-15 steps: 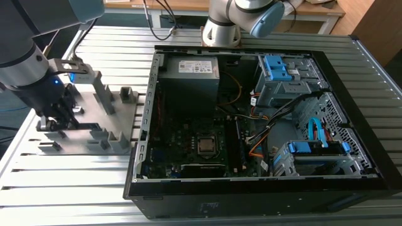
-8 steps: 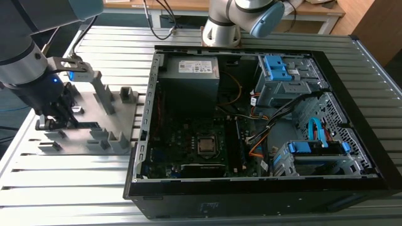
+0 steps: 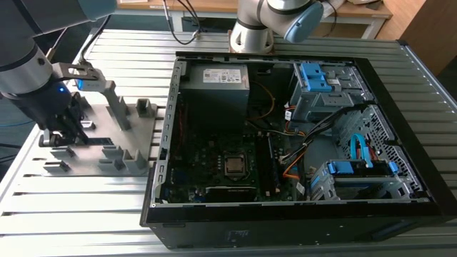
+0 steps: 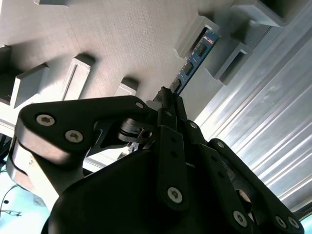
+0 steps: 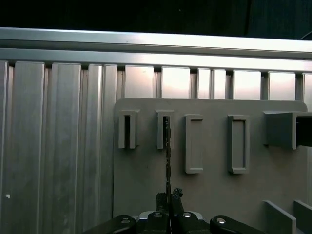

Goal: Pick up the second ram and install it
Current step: 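Pick up the second ram and move it above second insertion slot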

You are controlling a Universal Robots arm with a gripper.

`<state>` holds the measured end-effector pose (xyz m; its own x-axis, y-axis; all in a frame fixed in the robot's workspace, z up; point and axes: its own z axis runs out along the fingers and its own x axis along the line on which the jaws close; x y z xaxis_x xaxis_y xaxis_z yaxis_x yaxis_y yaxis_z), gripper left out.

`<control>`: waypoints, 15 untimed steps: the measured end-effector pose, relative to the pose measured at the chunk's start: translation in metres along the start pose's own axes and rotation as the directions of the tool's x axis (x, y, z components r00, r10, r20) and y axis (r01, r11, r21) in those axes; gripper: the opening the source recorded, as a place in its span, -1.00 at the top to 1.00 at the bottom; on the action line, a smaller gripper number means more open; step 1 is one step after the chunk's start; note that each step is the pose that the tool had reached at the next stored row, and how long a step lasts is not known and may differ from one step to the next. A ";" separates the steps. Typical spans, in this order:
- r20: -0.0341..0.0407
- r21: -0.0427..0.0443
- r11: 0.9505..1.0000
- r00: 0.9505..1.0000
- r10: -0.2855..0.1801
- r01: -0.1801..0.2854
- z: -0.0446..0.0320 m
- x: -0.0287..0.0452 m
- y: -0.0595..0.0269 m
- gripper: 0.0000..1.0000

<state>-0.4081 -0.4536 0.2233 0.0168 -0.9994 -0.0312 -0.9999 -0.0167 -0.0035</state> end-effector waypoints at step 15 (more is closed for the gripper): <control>0.000 0.000 1.000 1.000 0.000 0.000 -0.0158 -0.0005 -0.0001 0.73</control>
<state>-0.4081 -0.4536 0.2391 0.0167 -0.9994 -0.0313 -0.9999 -0.0166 -0.0035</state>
